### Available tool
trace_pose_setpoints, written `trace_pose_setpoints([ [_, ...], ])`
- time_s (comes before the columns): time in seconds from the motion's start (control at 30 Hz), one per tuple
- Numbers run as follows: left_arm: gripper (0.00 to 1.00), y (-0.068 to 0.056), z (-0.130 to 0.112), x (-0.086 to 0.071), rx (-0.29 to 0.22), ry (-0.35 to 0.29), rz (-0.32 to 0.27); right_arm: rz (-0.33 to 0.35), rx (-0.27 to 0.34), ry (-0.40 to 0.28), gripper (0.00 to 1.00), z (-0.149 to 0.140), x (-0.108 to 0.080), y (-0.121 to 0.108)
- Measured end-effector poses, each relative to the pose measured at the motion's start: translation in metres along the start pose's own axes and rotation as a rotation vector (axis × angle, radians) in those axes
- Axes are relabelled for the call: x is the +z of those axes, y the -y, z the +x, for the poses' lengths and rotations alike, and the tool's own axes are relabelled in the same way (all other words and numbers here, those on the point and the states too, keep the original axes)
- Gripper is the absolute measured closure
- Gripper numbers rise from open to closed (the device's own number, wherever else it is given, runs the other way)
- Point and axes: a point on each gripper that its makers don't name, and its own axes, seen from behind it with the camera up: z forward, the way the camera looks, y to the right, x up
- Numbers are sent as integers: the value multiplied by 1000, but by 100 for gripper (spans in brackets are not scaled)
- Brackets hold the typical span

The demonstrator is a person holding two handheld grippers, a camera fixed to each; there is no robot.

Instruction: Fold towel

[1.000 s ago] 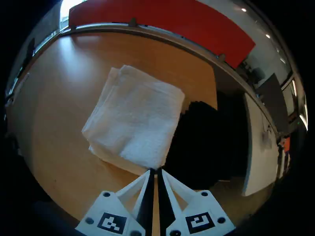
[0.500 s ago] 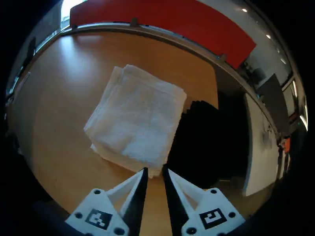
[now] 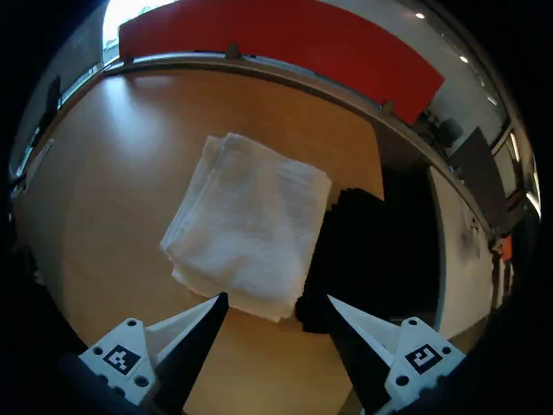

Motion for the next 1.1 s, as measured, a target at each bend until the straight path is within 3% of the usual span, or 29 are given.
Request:
trace_pose_setpoints([
  [0.2,7,1,0,-1,-6,-5,1,-3,33,-11,0,5,-3,4],
  [0.67,7,5,7,1,-23,-21,0,35,209,-58,0,18,-6,22],
  [1.1,7,9,12,6,-52,-33,-1,-5,272,-140,0,32,-17,28],
])
